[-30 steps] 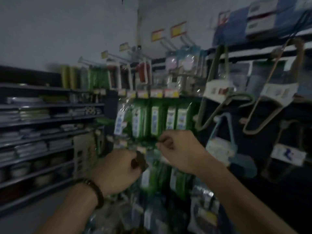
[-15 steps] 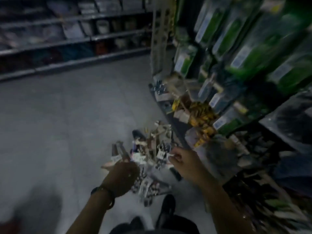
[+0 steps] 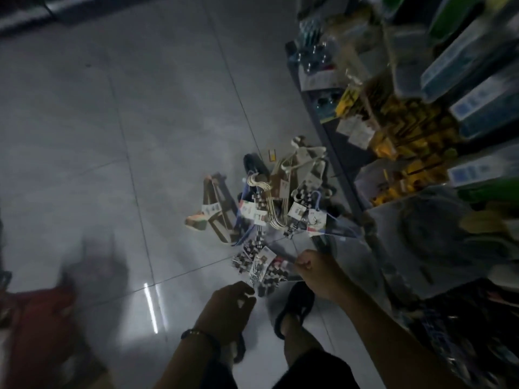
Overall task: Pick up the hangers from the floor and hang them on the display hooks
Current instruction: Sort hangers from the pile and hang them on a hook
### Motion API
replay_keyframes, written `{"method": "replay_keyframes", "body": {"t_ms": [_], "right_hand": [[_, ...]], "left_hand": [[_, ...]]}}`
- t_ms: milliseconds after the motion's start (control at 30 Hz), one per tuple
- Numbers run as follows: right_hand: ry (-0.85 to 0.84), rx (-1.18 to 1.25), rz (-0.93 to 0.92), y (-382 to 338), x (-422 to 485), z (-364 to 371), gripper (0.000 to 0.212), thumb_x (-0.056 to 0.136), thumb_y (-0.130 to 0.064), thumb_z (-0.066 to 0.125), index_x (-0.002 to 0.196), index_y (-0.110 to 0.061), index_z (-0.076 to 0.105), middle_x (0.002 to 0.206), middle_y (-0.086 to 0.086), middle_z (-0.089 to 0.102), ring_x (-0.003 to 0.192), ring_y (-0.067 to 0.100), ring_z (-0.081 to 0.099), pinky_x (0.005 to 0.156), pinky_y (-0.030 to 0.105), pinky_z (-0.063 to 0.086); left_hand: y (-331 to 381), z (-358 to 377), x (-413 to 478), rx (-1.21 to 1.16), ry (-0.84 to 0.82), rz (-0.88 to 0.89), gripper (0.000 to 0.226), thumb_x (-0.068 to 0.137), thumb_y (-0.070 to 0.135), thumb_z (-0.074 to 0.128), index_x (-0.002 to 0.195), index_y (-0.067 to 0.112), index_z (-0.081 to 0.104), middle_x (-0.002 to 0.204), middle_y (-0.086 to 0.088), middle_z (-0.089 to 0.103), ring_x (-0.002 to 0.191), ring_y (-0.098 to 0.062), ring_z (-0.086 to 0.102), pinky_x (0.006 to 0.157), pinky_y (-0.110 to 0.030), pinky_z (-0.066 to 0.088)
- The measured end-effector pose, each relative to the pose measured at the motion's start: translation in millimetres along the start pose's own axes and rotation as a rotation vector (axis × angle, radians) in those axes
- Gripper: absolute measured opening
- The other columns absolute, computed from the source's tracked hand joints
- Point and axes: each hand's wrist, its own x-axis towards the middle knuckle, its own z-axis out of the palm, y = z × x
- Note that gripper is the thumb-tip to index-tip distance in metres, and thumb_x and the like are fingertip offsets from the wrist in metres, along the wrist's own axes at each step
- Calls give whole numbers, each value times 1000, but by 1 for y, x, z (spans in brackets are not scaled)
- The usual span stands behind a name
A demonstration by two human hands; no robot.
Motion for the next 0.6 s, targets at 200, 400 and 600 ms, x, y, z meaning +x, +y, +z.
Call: {"method": "replay_keyframes", "body": {"t_ms": [200,400,600], "right_hand": [[-48,-113,85,45,178,28,31,99,-34,59,76,-14,61,73,5,60,69,19,59,63,28,41],[64,-217,26,118,378,88,31,95,-18,69,125,-14,61,117,6,67,102,24,65,77,29,46],[129,-184,-11,155,487,171,60,89,-19,77,141,-14,46,129,9,59,117,27,60,85,32,50]], "left_hand": [[-37,68,210,274,-116,206,27,104,37,54,129,31,62,132,6,63,121,-12,61,103,-34,54],[-93,137,441,398,-73,194,40,98,29,62,136,37,51,141,-2,51,131,-22,55,106,-38,52],[-149,193,546,409,37,-9,69,99,21,61,152,54,32,165,-13,15,149,-41,29,108,-52,48]]}}
